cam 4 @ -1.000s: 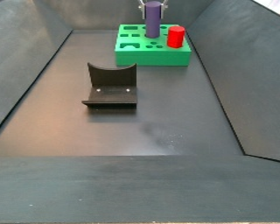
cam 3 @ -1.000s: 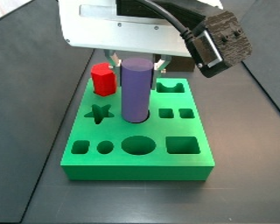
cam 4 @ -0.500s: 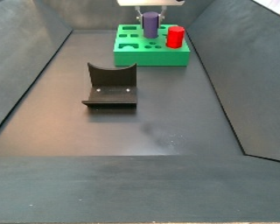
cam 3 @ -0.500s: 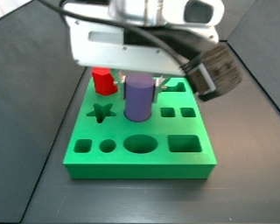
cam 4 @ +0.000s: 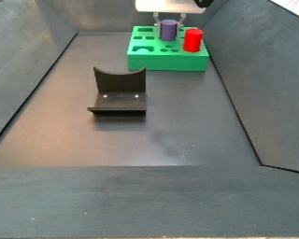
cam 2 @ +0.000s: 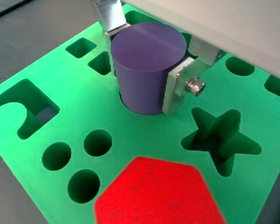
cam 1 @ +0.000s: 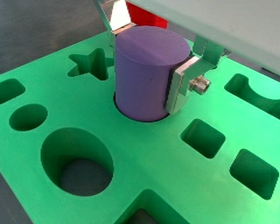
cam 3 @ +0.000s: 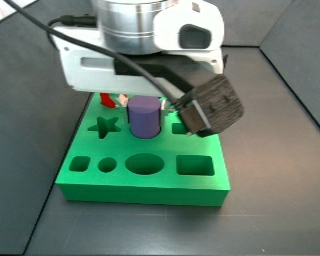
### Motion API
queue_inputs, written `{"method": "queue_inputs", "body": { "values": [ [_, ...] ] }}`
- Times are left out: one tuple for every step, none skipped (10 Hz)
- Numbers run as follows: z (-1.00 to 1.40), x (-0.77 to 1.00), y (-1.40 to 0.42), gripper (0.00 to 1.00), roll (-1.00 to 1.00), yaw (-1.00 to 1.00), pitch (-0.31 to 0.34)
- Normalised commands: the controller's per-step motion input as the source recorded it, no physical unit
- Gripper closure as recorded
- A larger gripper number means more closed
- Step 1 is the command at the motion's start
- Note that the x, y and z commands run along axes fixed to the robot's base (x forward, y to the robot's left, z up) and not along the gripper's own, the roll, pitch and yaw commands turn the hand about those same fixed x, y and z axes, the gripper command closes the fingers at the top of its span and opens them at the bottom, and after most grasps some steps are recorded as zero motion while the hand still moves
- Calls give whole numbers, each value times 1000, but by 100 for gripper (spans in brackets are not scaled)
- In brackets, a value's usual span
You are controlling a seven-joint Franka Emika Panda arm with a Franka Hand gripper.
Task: Pick up the round object. Move up. Move to above the board. Insert the round object.
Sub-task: Insert the round object.
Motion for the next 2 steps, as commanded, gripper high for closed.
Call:
{"method": "queue_inputs", "body": {
  "values": [
    [0, 0, 0, 100, 0, 0, -10],
    [0, 0, 0, 100, 0, 0, 0]
  ]
}}
